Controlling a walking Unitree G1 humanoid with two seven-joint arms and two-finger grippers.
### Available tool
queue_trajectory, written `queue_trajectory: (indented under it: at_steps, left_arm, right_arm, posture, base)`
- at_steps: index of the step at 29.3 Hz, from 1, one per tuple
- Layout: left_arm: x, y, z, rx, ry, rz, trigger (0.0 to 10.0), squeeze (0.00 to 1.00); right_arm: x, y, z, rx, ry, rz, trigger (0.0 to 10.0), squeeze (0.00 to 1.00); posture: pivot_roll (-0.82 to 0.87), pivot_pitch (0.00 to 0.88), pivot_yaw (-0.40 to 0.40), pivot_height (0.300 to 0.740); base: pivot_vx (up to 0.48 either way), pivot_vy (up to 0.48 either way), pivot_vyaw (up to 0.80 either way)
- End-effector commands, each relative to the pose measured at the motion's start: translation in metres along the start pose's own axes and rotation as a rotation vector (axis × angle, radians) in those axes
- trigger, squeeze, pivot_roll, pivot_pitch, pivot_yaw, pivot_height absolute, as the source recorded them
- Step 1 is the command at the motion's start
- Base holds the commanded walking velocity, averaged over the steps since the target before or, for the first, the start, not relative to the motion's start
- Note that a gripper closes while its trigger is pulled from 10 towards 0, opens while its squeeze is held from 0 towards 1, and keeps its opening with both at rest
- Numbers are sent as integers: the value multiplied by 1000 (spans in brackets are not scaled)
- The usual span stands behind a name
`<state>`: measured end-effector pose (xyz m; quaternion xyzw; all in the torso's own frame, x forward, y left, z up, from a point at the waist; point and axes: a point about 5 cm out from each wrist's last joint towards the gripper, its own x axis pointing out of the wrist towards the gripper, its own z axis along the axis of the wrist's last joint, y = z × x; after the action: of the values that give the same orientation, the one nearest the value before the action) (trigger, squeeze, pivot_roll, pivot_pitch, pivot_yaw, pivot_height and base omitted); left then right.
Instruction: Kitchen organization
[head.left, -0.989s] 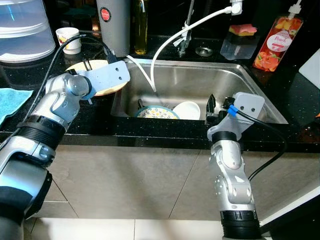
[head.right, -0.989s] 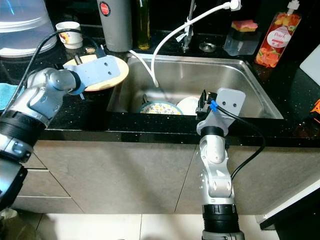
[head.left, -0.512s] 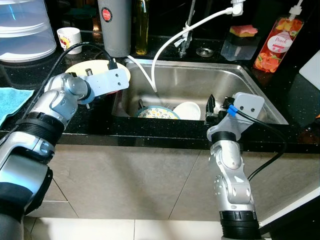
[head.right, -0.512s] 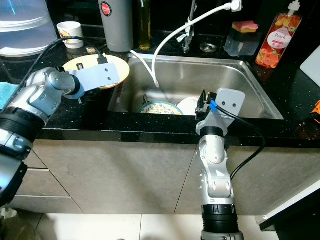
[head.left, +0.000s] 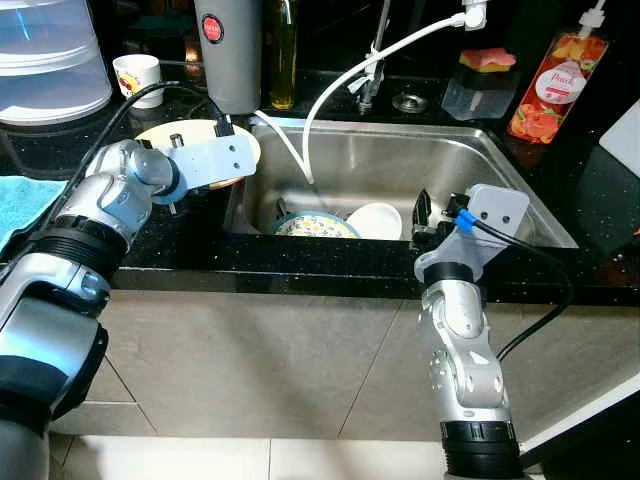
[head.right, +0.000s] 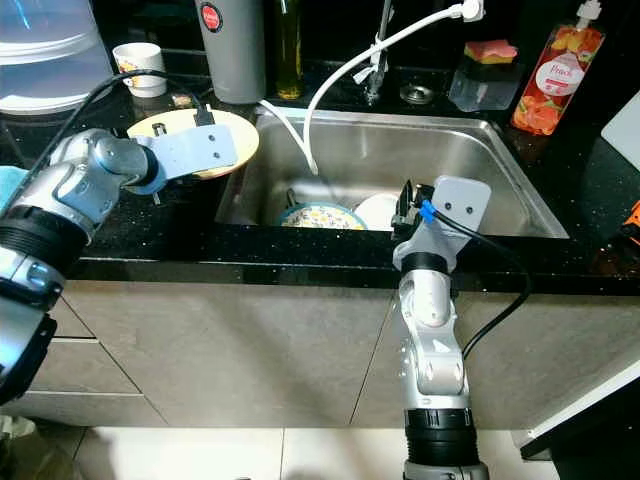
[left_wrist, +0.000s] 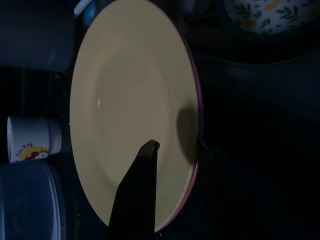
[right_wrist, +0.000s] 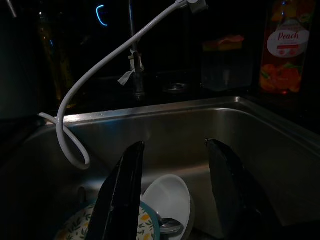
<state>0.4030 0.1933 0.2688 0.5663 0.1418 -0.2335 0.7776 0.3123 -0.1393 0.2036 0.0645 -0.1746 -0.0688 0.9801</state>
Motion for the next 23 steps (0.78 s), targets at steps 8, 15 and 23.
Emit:
queue_trajectory:
  at_steps: [8, 15, 23]
  left_arm:
    - [1, 2, -6, 21, 36, -7, 10000, 0]
    - [3, 2, -8, 19, 48, 1, 9961, 0]
    - [3, 2, -9, 10, 50, 5, 0, 0]
  right_arm:
    - [0, -1, 3, 0, -6, 1, 10000, 0]
    - [0, -1, 4, -1, -6, 3, 10000, 0]
    - [0, -1, 4, -2, -6, 4, 10000, 0]
  posture:
    - [248, 38, -27, 740]
    - [246, 39, -29, 740]
    - [244, 38, -31, 740]
  base:
    - [0, 0, 0]
    - [0, 0, 0]
    - [0, 0, 0]
